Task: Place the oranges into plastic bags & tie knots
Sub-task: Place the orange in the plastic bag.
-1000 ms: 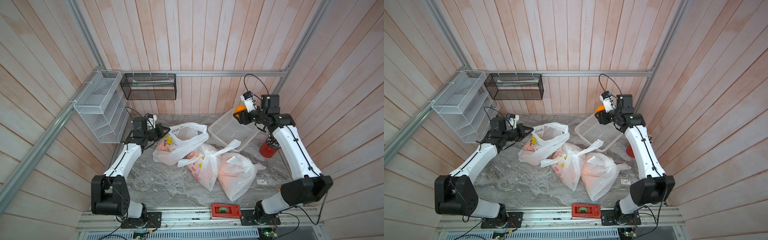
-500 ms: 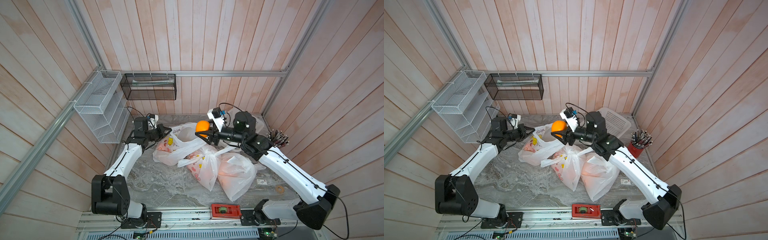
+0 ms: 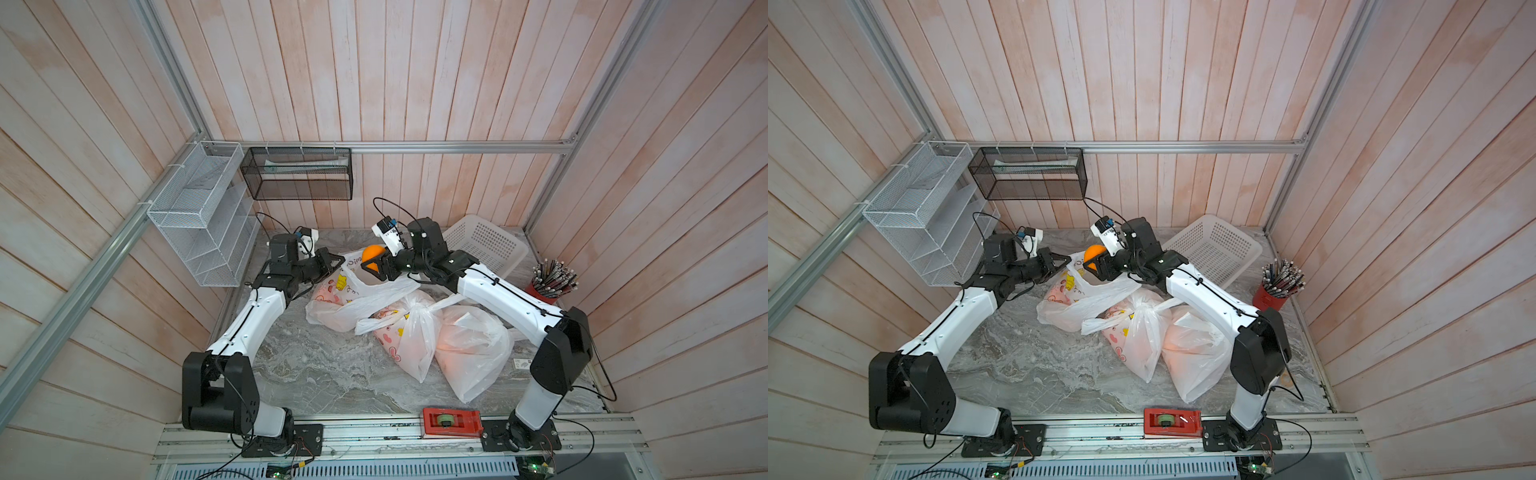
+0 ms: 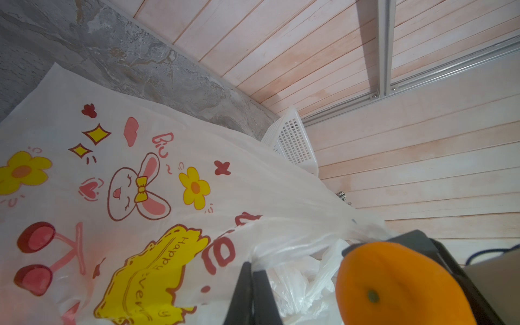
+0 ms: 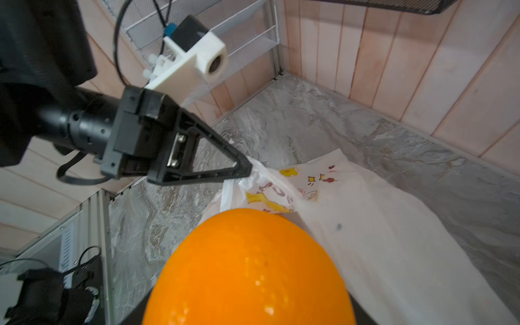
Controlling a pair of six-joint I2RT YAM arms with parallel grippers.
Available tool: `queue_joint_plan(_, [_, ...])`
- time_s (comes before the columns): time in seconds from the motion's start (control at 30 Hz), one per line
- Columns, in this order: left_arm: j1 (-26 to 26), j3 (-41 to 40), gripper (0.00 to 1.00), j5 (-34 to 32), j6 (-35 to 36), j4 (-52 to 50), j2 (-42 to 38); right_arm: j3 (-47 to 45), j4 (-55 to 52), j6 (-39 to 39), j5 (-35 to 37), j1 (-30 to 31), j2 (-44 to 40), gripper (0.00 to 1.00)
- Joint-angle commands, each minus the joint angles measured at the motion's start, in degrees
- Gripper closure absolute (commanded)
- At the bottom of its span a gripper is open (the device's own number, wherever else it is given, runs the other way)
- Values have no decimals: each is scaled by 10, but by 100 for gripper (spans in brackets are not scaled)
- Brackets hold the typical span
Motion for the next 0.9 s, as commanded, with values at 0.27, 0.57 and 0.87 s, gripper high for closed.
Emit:
queue_joint_plan(0.27, [-3, 12, 100, -4, 8, 7, -13, 77, -60, -1, 6, -1, 86, 17])
queue_joint_plan(0.57, [-6, 8, 100, 5, 3, 21, -1, 43, -10, 26, -66, -1, 34, 6])
queue_joint_plan(0.87, [-14, 13, 100, 7, 4, 20, 3, -23, 132, 95, -251, 1, -65, 6])
